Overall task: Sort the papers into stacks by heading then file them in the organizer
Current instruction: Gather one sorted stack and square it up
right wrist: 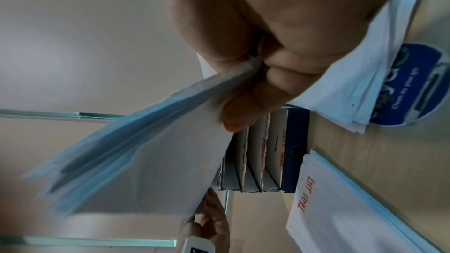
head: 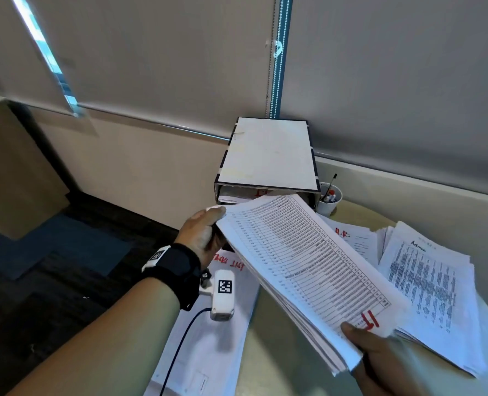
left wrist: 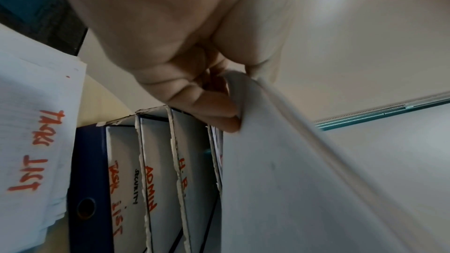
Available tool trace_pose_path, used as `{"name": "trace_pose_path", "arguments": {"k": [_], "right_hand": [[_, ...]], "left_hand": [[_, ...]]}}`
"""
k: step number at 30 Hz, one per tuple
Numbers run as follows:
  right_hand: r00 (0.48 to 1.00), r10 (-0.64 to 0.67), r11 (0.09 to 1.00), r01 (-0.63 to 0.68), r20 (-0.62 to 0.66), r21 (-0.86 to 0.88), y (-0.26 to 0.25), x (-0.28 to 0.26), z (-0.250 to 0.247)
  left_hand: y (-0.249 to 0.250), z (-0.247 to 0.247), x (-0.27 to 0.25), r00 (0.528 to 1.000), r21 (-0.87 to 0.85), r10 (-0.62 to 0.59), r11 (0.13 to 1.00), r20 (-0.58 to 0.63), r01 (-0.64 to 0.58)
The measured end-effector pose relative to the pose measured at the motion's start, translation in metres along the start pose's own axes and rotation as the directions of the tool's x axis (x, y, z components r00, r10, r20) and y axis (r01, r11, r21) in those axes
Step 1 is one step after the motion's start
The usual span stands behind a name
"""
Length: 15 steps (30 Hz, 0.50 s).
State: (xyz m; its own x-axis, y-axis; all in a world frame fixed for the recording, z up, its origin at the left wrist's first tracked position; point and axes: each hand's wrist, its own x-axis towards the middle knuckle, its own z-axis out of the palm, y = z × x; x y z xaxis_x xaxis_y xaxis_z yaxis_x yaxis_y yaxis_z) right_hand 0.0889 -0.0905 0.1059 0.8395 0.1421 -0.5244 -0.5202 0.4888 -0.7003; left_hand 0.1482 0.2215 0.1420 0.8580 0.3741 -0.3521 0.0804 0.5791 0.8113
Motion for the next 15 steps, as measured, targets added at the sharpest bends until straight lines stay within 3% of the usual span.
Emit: {"name": "trace_pose_path", "arguments": {"k": [4,7,10,12,15], "right_hand": [[0.999,-0.008,1.0,0.009,-0.045,0.018,0.005,0.011,0.022],[0.996,-0.04,0.998,0.037,-0.085,-0.042,0.01,0.019,0.044],[0.992,-0.091,0.996,0.092,-0.084,0.008,0.018,0.029,0.073],[0.99,-0.119,0.993,0.119,-0.071,0.0,0.023,0.038,0.092],[0.989,-0.145,0.988,0.143,-0.036,-0.057,0.023,0.048,0.118]], "left_hand": [[-0.001,0.012,-0.008,0.997,0.025,-0.014,1.0,0.08,0.012],[-0.01,0.015,-0.024,0.984,0.147,-0.067,0.988,0.166,0.043],[-0.024,0.017,-0.053,0.976,0.259,-0.119,0.963,0.181,0.069],[-0.032,0.018,-0.076,0.972,0.259,-0.172,0.958,0.159,0.127],[-0.04,0.018,-0.095,0.946,0.235,-0.217,0.959,0.24,0.161]]}}
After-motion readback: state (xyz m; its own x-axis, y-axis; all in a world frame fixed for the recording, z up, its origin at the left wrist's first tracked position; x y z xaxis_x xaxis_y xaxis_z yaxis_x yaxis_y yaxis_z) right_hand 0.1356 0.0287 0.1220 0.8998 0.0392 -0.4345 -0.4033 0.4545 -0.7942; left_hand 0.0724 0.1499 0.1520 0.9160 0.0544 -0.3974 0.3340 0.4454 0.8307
